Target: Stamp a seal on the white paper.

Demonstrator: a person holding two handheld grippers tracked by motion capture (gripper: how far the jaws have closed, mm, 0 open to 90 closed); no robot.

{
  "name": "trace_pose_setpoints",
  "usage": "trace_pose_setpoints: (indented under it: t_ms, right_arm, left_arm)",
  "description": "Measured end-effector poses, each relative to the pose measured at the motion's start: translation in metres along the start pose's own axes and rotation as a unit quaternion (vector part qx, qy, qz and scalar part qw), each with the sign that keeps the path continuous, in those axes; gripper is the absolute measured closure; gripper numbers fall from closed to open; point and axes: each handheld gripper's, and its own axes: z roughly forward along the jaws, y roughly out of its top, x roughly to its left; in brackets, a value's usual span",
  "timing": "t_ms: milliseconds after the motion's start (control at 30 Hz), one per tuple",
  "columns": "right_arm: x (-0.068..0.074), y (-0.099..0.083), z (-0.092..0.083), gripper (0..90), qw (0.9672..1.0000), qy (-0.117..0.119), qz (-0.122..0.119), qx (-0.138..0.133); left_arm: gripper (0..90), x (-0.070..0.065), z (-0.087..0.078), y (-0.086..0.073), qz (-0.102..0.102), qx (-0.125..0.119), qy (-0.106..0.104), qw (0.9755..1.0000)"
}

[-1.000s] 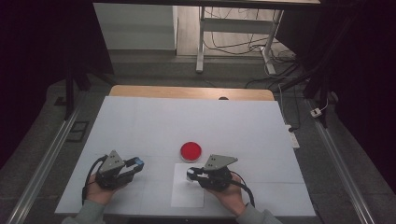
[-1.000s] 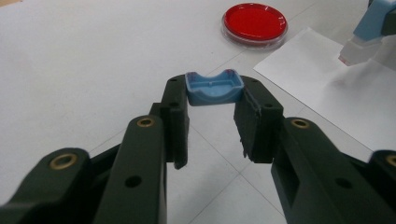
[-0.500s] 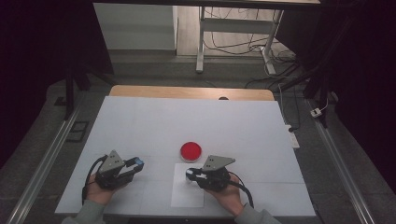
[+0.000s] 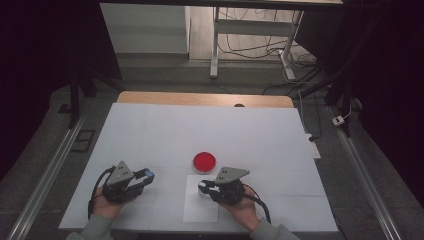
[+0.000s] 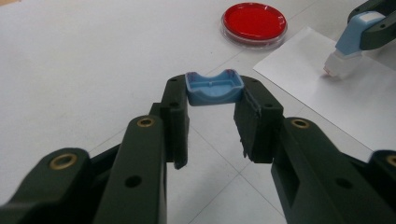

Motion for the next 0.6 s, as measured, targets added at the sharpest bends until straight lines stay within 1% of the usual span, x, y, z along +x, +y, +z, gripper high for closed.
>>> trace_pose_setpoints:
  t_ms: [600]
  right_arm:
    - [0.0014, -0.0028, 0.0048, 75.8, 0.9999, -0.003, -0.006, 0.012]
  left_arm:
    - [65.4, 0.0003, -0.0005, -0.0003, -0.001, 0.0, 0.001, 1.0]
